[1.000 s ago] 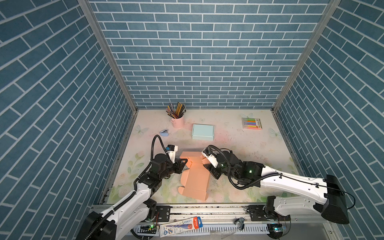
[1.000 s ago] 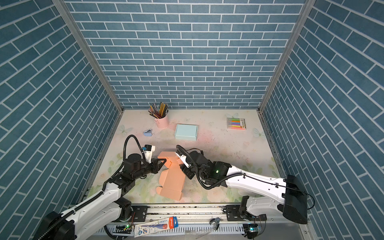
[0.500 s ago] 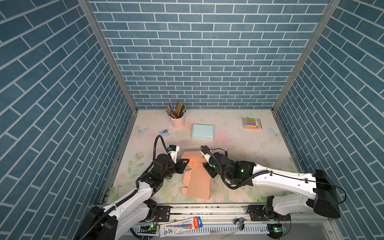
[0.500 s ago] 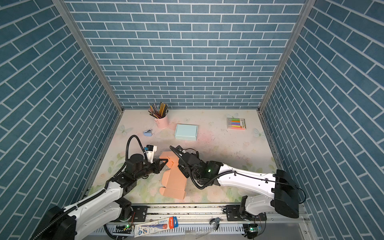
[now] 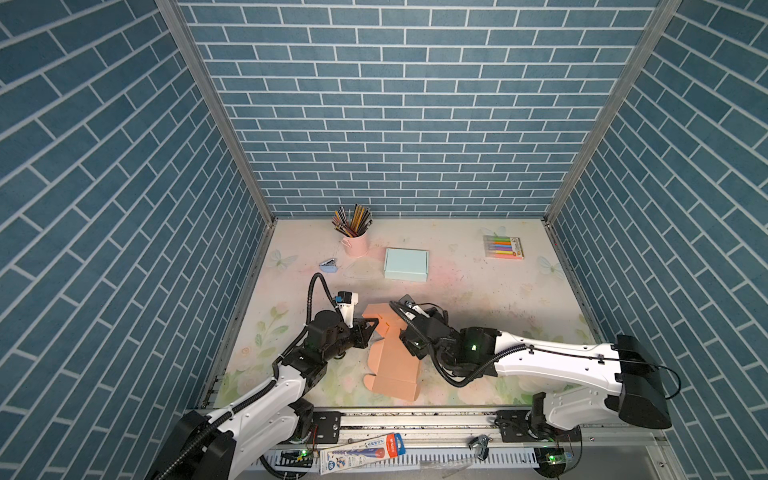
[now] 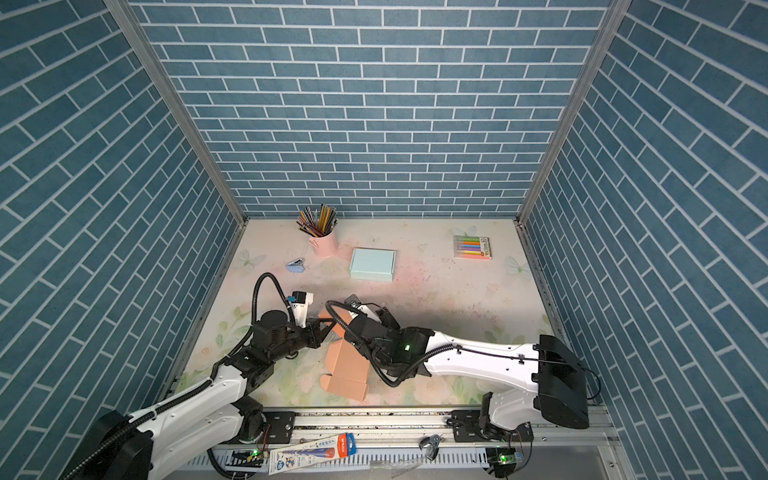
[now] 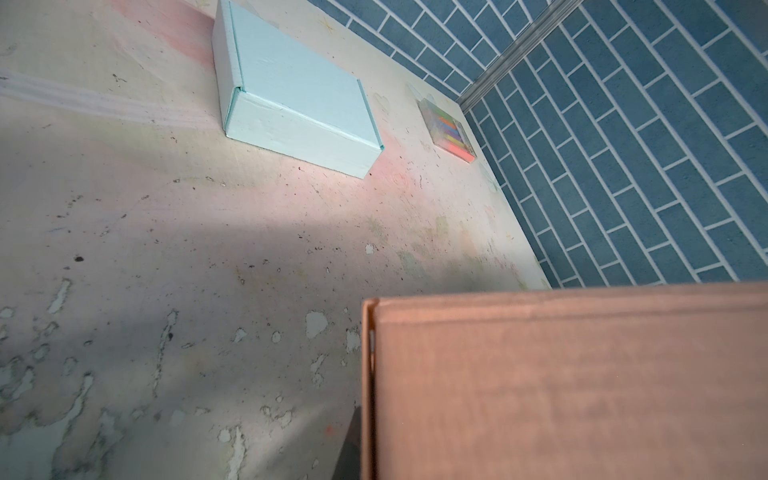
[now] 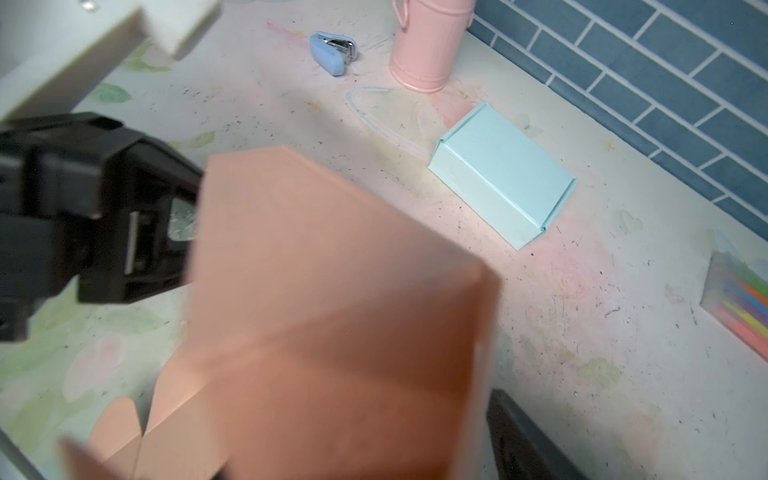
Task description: Fold the paper box
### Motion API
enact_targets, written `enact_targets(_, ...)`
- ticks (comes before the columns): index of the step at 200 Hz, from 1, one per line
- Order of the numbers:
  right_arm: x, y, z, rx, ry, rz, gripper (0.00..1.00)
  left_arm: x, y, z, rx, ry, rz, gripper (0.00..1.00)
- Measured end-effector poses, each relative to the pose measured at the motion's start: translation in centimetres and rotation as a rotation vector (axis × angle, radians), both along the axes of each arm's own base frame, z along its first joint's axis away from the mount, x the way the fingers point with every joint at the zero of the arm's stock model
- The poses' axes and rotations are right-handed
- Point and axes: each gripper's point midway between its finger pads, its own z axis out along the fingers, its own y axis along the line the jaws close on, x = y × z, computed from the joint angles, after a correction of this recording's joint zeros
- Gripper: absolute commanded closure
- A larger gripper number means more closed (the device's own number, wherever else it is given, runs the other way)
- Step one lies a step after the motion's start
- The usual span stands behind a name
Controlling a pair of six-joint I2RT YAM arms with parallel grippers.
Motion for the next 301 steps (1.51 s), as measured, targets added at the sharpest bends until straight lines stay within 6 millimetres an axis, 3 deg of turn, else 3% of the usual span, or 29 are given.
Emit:
enact_targets(18,-1.2,-0.3,0.2,0.008,-0.012,0.041,0.18,0.0,0.0,0.0,0.0,0.0,-0.003,0.93)
enact_targets(53,-1.6,-2.7,1.8,0.064,-0.039,0.054,0.1,-0.1,0.0,-0.1,0.006,-0.002,-0.005,0.93)
enact_targets(115,-4.2,-5.3,5.3,0.244,-0.042,0.193,0.06,-0.2,0.0,-0.3,0.023,-0.007,-0.019,0.93)
enact_targets(150,-5.2,-6.0,7.3,0.332,-0.039,0.256,0.1,-0.3,-0.1,-0.4,0.03,-0.008,-0.026,0.93)
enact_targets(184,-3.2,-7.4,8.9,0.397,-0.054,0.217,0.23,-0.4,-0.1,-0.4,0.033,-0.01,-0.033,0.93)
enact_targets(207,-2.6,-7.0,8.1,0.38,-0.033,0.221,0.3,-0.4,-0.2,-0.3,0.034,-0.01,-0.039,0.93)
enact_targets(254,-2.9,-4.9,3.9,0.259,0.055,0.282,0.42,-0.3,-0.4,0.0,0.034,-0.013,-0.046,0.93)
enact_targets(284,-2.9,-4.4,2.7,0.216,0.073,0.301,0.6,-0.3,-0.4,-0.1,0.037,-0.007,-0.048,0.93)
enact_targets(301,-2.8,-4.2,2.4,0.203,0.076,0.305,0.65,-0.3,-0.4,-0.3,0.04,-0.002,-0.049,0.93)
